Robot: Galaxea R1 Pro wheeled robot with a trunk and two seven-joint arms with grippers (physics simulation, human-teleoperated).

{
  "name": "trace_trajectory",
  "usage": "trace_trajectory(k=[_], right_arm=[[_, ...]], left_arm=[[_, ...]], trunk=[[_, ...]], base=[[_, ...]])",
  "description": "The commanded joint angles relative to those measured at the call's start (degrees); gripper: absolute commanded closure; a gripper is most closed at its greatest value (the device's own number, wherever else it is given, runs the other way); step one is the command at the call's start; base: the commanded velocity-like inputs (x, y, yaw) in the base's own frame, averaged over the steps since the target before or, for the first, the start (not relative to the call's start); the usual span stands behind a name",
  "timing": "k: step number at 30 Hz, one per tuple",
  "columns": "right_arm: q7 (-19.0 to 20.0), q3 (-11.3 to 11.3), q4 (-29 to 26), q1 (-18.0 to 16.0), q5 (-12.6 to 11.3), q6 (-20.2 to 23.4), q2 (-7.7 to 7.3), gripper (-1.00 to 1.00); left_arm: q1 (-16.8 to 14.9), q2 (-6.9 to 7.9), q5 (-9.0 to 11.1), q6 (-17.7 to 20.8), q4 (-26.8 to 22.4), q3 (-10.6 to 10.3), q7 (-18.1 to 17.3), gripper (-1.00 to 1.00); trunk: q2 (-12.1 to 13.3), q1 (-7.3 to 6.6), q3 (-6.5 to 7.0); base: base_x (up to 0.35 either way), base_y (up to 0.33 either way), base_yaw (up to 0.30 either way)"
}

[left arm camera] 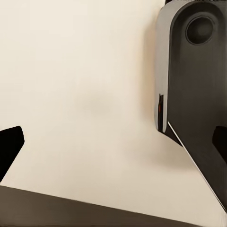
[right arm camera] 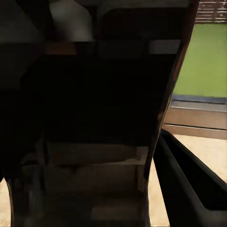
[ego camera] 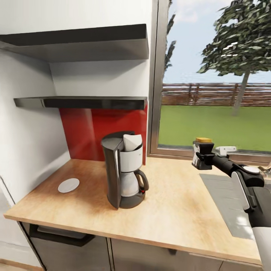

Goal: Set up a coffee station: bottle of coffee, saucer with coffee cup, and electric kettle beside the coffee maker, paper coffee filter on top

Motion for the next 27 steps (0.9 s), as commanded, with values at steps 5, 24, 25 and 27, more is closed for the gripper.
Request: trace_trajectory(k=[5,24,25,27], right_arm=[[0.0,0.0,0.3,0.1,-0.6,0.4,0.06,1.00],[-0.3,0.2,1.9,2.4,-0.6,-2.7,2.91,1.00],[-0.3,0.2,2.5,2.4,-0.5,-3.8,3.31,1.00],[-0.4,0.2,4.8,2.4,0.7,-7.5,4.66,1.00]], left_arm=[[0.0,0.00,-0.5,-0.1,0.0,0.1,0.4,-1.00],[-0.1,-0.04,-0.4,-0.1,0.0,0.1,0.8,-1.00],[-0.1,-0.03,-0.4,-0.1,0.0,0.1,0.8,-1.00],[-0.1,-0.01,-0.4,-0.1,0.0,0.1,0.8,-1.00]], trunk=[[0.0,-0.02,0.15],[0.0,-0.02,-0.57],[0.0,-0.02,-0.66],[0.0,-0.02,-0.84]], base=[[-0.241,-0.011,0.252],[-0.011,0.000,0.063],[0.000,0.000,0.000],[0.000,0.000,0.000]])
